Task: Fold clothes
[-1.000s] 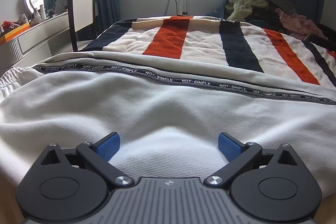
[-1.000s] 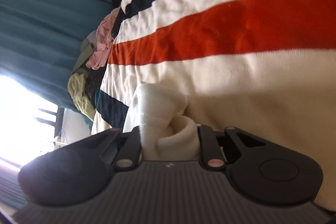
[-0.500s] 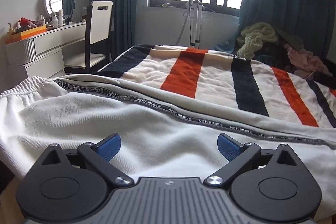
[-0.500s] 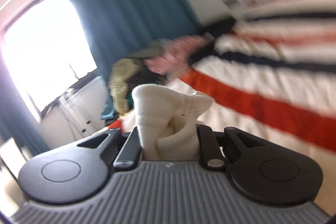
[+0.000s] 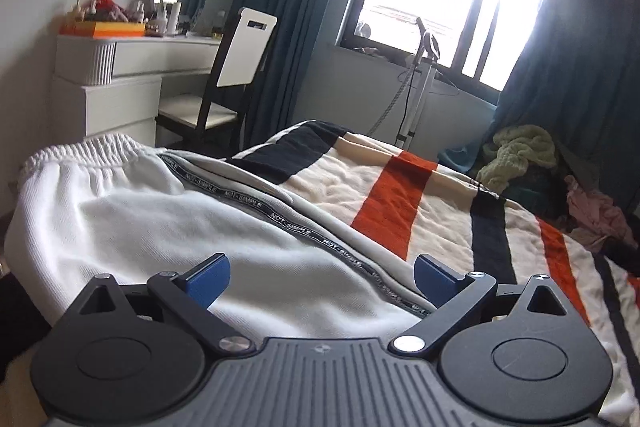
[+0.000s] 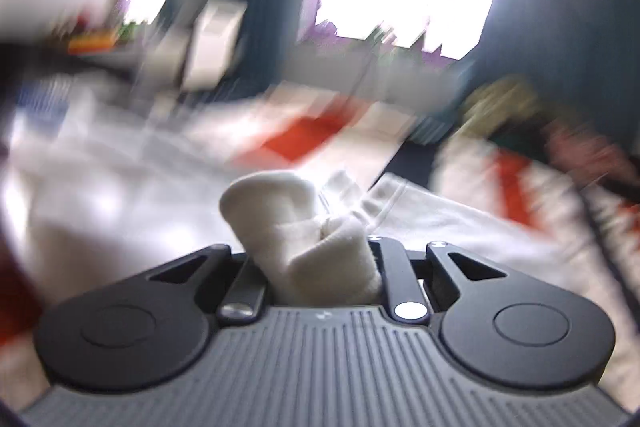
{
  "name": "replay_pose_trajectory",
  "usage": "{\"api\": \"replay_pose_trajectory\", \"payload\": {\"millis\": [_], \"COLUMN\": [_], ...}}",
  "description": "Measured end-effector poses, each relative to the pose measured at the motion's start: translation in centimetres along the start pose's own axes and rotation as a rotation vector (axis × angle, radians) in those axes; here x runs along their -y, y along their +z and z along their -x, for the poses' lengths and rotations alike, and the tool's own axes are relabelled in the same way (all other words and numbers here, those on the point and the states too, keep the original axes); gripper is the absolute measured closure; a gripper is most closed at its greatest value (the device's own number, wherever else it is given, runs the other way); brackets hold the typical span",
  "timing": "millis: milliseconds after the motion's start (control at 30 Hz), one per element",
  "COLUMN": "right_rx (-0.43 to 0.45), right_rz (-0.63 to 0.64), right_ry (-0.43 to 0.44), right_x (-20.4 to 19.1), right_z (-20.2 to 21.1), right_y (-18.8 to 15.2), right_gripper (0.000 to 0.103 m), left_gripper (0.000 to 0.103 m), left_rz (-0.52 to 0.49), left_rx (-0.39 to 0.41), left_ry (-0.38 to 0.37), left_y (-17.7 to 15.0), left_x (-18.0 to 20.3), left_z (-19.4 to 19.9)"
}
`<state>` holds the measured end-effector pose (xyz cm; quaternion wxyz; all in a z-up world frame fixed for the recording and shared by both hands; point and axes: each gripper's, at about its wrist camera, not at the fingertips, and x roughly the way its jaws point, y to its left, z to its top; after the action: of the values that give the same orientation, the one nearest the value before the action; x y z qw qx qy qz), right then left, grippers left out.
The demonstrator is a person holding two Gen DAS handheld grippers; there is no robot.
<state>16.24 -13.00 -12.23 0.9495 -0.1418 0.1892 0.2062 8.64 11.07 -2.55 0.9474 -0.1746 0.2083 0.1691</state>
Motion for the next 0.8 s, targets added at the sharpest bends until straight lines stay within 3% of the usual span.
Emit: {"api": "replay_pose_trajectory", "payload": {"millis": [133, 233, 433, 500, 633, 800], "right_rx": [-0.001, 0.046, -0.017, -0.045, -0.120, -0.137], "right_rz": [0.060, 0.071, -0.089, -0.150, -0.296, -0.377], "right_ry": [-0.039, -0.032, 0.105, 0.156, 0.249, 0.279], "right_x": [-1.7, -3.0, -3.3, -3.4, -1.6, 2.1], "right_z": [-0.2, 0.4, -0.8, -1.4, -1.1, 3.6], "right_y": [-0.4, 2.3, 3.3, 3.5, 4.0, 4.8], "right_gripper": [0.087, 0.087, 0.083, 0.072, 0.028, 0.025], "left_gripper": [0.004, 0.004, 0.003, 0.003, 0.003, 0.003], "left_rz": [0.022, 0.010, 0.067, 0.094, 0.026, -0.155], "left_rx": [0.019, 0.042, 0.089, 0.070, 0.015, -0.036], "left_ry": [-0.011, 0.015, 0.086, 0.064, -0.040, -0.183], "left_y": [0.1, 1.0, 2.9, 3.0, 2.4, -0.3], "left_x": [-0.4, -1.0, -4.4, -5.2, -3.8, 0.2], "left_z": [0.0, -0.4, -1.1, -1.3, -1.4, -0.3]}}
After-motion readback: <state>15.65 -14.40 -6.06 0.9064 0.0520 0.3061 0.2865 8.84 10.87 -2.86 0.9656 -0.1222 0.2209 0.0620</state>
